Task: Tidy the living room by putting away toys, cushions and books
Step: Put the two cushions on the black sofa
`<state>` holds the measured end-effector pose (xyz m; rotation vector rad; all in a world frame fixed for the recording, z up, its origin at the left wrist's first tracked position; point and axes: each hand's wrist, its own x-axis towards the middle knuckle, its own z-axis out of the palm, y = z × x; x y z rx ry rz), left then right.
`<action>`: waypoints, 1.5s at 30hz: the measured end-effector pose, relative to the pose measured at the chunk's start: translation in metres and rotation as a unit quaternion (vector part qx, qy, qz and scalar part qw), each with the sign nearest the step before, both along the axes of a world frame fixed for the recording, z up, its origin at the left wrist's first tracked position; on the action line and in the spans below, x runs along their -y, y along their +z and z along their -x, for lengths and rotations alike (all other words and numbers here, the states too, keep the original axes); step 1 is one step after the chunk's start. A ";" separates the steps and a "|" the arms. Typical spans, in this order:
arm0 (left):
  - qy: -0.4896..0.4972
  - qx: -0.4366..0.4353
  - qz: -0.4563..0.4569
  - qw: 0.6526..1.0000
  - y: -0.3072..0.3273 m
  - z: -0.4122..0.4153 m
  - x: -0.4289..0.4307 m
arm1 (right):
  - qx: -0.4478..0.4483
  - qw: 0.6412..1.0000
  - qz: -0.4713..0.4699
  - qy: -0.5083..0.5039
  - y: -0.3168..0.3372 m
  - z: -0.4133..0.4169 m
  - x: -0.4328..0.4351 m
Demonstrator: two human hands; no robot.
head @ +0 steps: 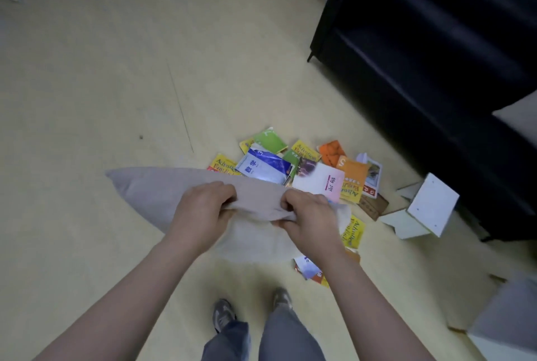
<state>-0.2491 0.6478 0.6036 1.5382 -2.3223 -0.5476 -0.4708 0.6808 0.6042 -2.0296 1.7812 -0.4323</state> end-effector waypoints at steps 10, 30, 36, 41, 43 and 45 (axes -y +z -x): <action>-0.037 -0.021 0.032 0.999 0.050 -0.018 0.068 | 0.019 0.999 0.026 -0.010 0.045 -0.007 0.067; -0.105 0.006 0.009 0.994 0.065 -0.029 0.302 | 0.015 0.997 0.046 -0.054 0.062 -0.025 0.275; -0.170 0.012 -0.009 0.985 0.065 -0.076 0.407 | 0.004 0.992 0.049 -0.117 0.055 -0.080 0.353; -0.227 0.016 -0.011 0.974 0.076 -0.125 0.501 | 0.011 0.983 0.037 -0.180 0.063 -0.144 0.419; -0.245 0.006 -0.005 0.969 0.083 -0.138 0.535 | 0.016 0.979 0.038 -0.198 0.068 -0.163 0.446; -0.261 0.000 -0.005 0.965 0.086 -0.148 0.569 | 0.019 0.976 0.036 -0.215 0.073 -0.178 0.473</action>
